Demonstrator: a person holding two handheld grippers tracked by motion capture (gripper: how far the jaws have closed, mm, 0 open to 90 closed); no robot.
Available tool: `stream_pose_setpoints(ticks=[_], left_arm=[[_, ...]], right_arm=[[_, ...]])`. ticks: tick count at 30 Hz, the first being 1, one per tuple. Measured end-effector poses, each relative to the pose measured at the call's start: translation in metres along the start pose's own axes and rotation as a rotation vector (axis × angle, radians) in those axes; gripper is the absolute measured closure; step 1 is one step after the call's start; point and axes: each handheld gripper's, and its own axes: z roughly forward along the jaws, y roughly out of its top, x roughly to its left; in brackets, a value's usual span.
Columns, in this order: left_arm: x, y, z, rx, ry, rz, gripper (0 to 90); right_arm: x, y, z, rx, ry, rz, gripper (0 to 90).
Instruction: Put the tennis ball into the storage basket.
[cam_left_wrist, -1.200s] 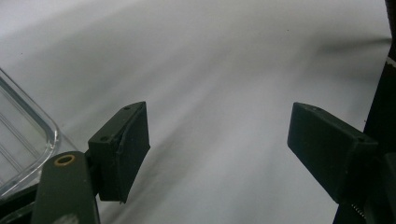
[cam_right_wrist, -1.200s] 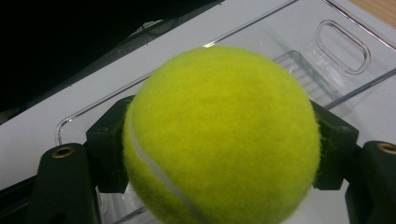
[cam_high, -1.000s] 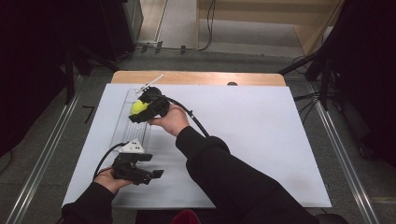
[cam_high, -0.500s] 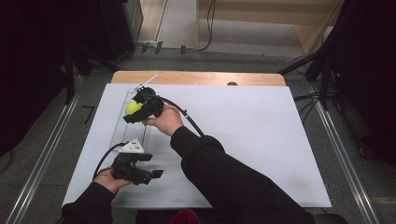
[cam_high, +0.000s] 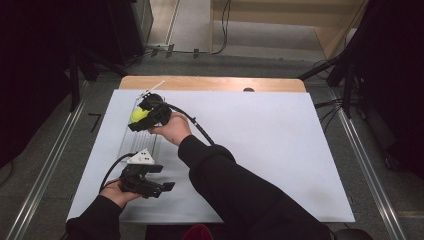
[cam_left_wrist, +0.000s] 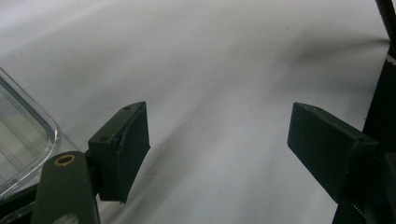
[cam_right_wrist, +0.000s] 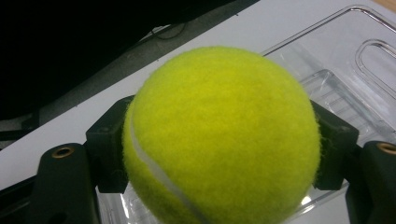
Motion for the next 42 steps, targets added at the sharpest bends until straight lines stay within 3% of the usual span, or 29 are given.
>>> stream_pose_setpoints(ticks=[29, 42], left_arm=[[-0.001, 0.0, 0.001, 0.004, -0.004, 0.0, 21.2], [-0.001, 0.0, 0.001, 0.006, -0.003, 0.002, 21.2]], right_arm=[[0.002, -0.013, 0.023, 0.045, 0.002, -0.005, 22.5], [-0.001, -0.019, 0.031, 0.046, 0.009, 0.027, 22.4]])
